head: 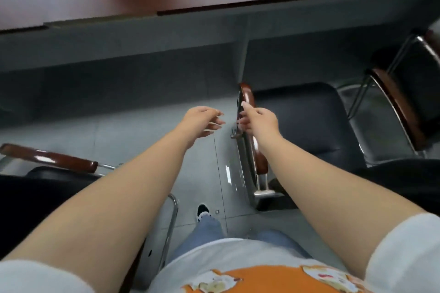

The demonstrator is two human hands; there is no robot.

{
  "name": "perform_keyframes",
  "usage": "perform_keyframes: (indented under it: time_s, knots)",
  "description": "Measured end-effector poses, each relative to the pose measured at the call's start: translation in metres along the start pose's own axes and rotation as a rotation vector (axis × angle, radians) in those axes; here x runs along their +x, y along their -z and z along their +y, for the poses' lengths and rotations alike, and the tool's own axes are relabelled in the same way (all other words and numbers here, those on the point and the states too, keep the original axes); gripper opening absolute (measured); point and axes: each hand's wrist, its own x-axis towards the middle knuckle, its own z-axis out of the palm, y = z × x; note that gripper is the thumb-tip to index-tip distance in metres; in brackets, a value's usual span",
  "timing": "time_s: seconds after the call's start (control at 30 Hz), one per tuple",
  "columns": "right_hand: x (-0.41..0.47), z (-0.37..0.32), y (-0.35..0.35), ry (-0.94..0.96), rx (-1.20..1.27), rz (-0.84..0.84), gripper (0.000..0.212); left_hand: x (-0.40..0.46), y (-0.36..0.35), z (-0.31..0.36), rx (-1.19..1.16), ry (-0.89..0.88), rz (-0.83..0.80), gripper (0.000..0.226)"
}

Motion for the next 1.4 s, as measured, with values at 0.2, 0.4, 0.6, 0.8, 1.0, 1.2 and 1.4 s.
perform_keyframes:
  time_s: [0.2,0.4,0.6,0.8,1.0,1.2,1.4]
  knots:
    - [0.031,-0.014,0.005,-0.036,0.040,0.140,0.026,0.047,0.000,0.019,0.077,0.019,-0.140,0.014]
    - [0.065,-0.010,0.026,-0.092,-0.025,0.143,0.022,0.086,-0.020,0.031,0.113,0.055,-0.184,0.015]
    - [0.102,0.016,0.043,-0.242,-0.098,0.073,0.031,0.113,-0.048,0.023,0.130,0.144,-0.172,0.017]
    - [0.126,0.033,0.034,-0.356,-0.132,0.035,0.031,0.143,-0.062,0.012,0.115,0.242,-0.196,0.023]
    - [0.153,0.027,0.019,-0.445,-0.077,0.039,0.052,0.188,-0.066,0.022,0.157,0.310,-0.224,0.026]
    - [0.178,0.014,0.006,-0.509,-0.110,-0.009,0.052,0.217,-0.070,0.044,0.261,0.344,-0.383,0.034]
    - [0.197,0.010,0.004,-0.524,-0.127,-0.062,0.055,0.238,-0.074,0.041,0.274,0.384,-0.392,0.039]
